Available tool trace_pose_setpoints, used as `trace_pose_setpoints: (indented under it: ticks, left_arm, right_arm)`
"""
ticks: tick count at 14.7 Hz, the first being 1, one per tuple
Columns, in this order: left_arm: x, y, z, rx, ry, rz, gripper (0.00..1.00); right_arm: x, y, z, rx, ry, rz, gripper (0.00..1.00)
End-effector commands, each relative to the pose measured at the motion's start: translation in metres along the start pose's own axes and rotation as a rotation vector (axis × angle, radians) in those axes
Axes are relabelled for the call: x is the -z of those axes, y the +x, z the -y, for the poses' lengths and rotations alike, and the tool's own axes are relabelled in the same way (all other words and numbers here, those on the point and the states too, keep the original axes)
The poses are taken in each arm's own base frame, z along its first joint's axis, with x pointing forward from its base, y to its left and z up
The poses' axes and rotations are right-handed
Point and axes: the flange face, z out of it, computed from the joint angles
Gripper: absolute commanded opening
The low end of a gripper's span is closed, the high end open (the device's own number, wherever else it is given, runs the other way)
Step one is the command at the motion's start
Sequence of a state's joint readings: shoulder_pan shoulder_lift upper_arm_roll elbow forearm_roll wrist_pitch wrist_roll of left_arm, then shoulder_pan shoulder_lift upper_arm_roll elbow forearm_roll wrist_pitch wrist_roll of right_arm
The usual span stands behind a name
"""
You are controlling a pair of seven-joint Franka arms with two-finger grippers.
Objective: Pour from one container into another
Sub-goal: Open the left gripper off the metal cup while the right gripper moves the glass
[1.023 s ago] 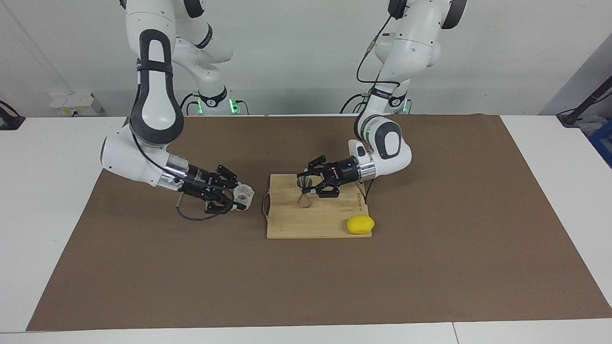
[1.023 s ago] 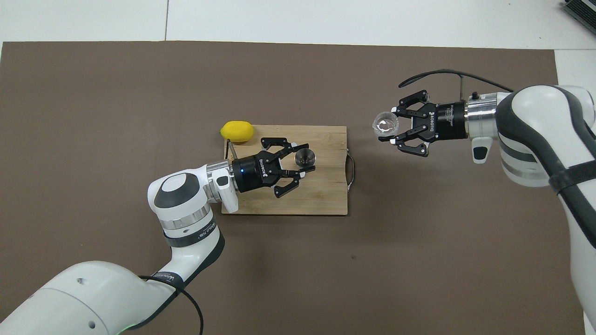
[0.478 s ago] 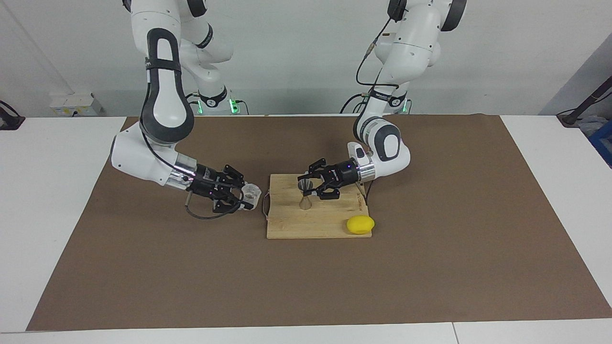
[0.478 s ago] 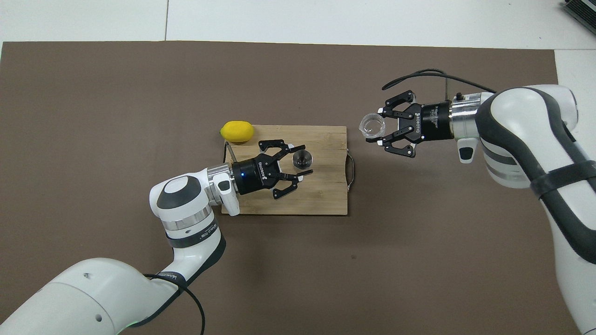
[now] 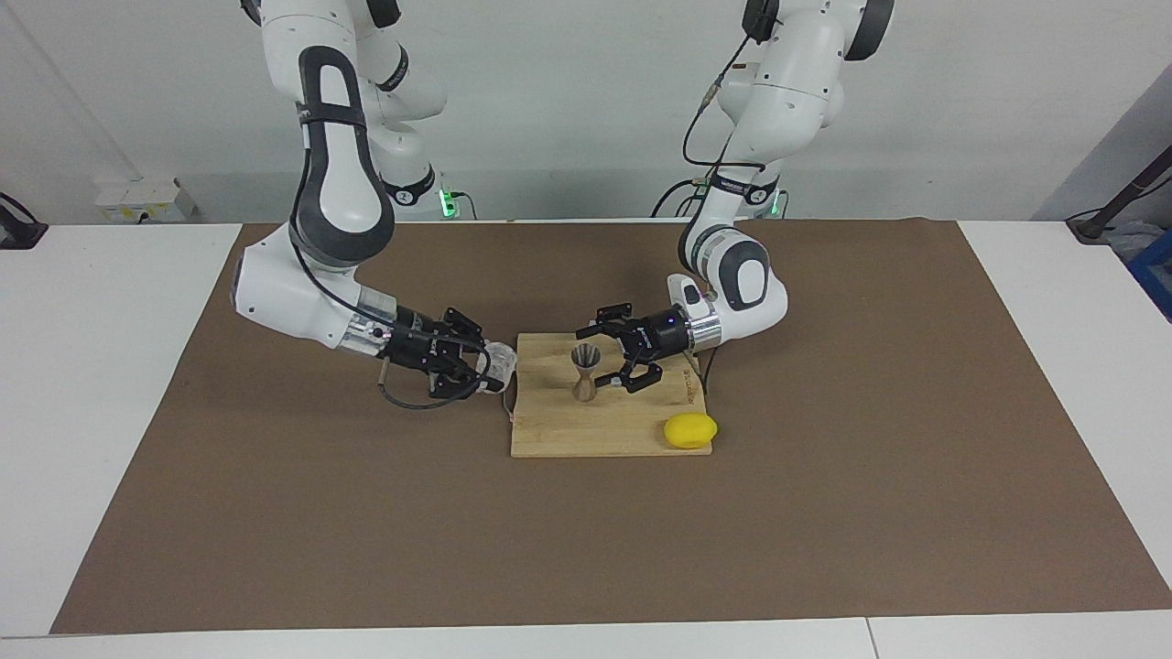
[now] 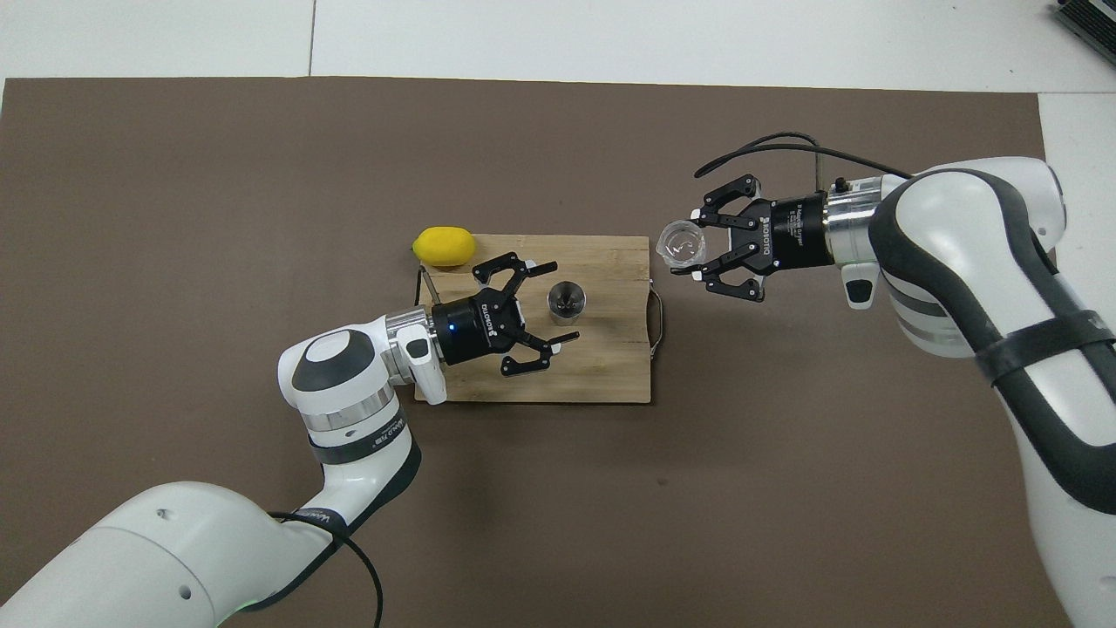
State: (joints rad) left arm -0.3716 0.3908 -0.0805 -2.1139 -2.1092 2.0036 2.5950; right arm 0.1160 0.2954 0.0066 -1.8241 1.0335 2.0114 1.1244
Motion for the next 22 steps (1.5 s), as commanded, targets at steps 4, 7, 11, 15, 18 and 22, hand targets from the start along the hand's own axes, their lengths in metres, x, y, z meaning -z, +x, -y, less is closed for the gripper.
trace_pose_setpoints:
  ticks: [4,7,11,15,18,22]
  left_arm:
    - [0.039,-0.014,-0.004,0.012,-0.002,-0.029,1.00]
    - [0.066,-0.015,0.003,0.005,-0.023,-0.037,1.00]
    - [0.108,-0.018,0.016,-0.012,-0.049,-0.024,1.00]
    - [0.172,-0.014,0.040,-0.051,-0.091,-0.020,1.00]
    - [0.214,-0.012,0.048,-0.064,-0.125,-0.017,1.00]
    - [0.272,-0.006,0.063,-0.092,-0.164,0.007,1.00]
  right_arm:
    - [-0.021,-0.021,-0.013,0.052,-0.001,-0.056,0.00]
    - [-0.030,-0.029,-0.015,0.047,0.001,-0.066,0.00]
    - [-0.041,-0.039,-0.015,0.051,0.009,-0.101,0.00]
    - [-0.057,-0.049,-0.022,0.068,-0.031,-0.144,0.00]
    - [-0.058,-0.051,-0.023,0.080,-0.041,-0.167,0.00]
    - [-0.054,-0.055,-0.020,0.069,-0.037,-0.205,0.00]
